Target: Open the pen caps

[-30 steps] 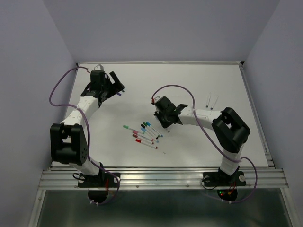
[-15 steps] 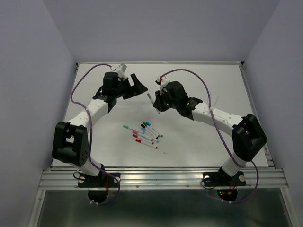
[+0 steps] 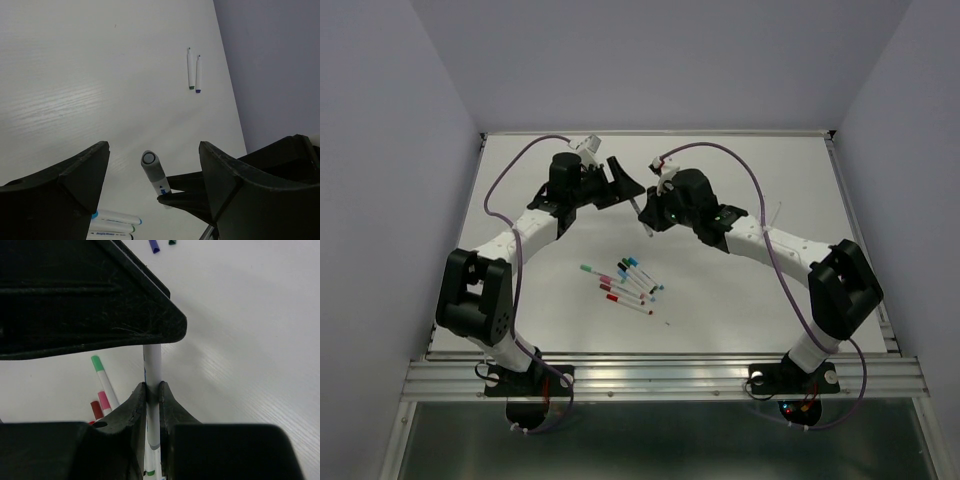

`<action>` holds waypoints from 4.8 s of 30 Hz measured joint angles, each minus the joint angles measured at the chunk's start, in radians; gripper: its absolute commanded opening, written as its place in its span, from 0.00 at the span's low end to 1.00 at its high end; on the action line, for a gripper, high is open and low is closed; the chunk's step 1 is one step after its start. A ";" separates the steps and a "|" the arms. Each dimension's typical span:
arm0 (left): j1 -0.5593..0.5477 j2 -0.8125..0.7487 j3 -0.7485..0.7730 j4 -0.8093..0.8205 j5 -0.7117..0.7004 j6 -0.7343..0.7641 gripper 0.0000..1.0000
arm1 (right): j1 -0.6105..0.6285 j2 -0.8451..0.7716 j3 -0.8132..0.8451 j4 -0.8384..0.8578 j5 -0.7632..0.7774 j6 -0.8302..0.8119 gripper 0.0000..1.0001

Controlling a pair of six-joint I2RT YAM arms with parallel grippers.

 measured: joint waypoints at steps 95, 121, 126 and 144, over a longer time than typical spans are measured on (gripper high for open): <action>0.284 0.438 0.320 -0.473 -0.538 -0.027 0.41 | -0.145 -0.109 -0.152 -0.020 0.072 0.016 0.01; 0.284 -0.076 0.211 -0.427 -0.506 0.035 0.99 | -0.649 -0.128 -0.196 -0.157 0.428 0.130 0.01; 0.284 -0.075 0.168 -0.431 -0.479 0.051 0.99 | -0.730 -0.018 -0.177 -0.165 0.480 0.153 0.01; 0.284 -0.076 0.166 -0.428 -0.475 0.066 0.99 | -0.759 0.178 -0.080 -0.196 0.462 0.166 0.08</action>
